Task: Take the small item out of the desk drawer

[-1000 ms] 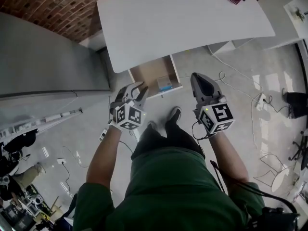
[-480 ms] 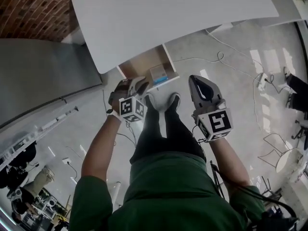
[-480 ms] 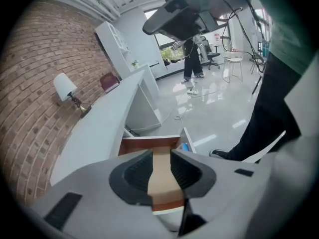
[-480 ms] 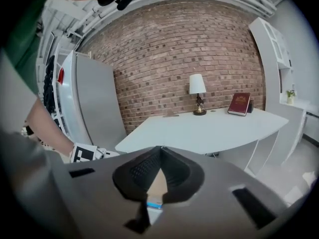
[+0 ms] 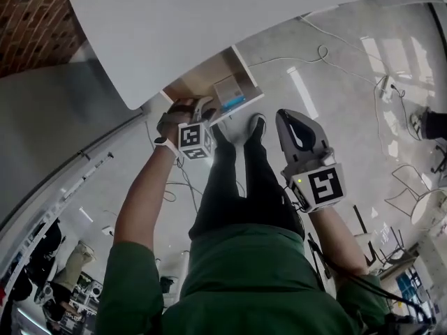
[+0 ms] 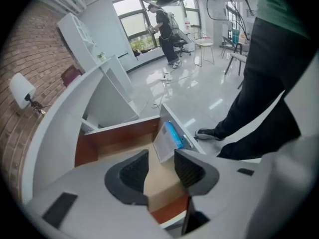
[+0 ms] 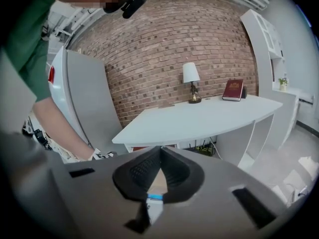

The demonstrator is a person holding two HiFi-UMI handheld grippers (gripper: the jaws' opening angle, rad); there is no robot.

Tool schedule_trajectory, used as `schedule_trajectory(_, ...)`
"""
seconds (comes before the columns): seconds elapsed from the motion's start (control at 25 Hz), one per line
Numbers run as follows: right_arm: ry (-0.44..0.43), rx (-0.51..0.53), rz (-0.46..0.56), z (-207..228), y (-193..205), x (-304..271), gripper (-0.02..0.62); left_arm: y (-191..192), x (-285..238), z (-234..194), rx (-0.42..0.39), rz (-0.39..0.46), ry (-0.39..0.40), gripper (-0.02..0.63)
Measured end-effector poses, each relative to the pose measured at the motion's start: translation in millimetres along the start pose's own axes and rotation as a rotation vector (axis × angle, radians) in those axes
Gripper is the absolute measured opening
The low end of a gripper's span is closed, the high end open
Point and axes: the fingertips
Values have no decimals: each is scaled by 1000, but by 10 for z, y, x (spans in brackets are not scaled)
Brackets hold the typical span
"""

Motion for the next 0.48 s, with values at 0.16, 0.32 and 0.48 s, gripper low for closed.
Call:
schedule_trajectory(0.16, 13, -31, -17, 42, 143, -13, 3, 62, -271, 51, -55, -29, 53, 169)
schedule_trajectory(0.32, 20, -44, -30, 99, 225, -65, 3, 132, -489, 76, -51, -44, 83, 173)
schedule_trajectory(0.48, 27, -86, -41, 139, 338, -83, 3, 222, -702, 170, -111, -66, 104, 175)
Point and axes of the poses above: the fingertips, and each gripper's own axes: x backward along the fingers, z to its right, y out of its underside, and after that the axes turned 4 degrees about -z, right-handed
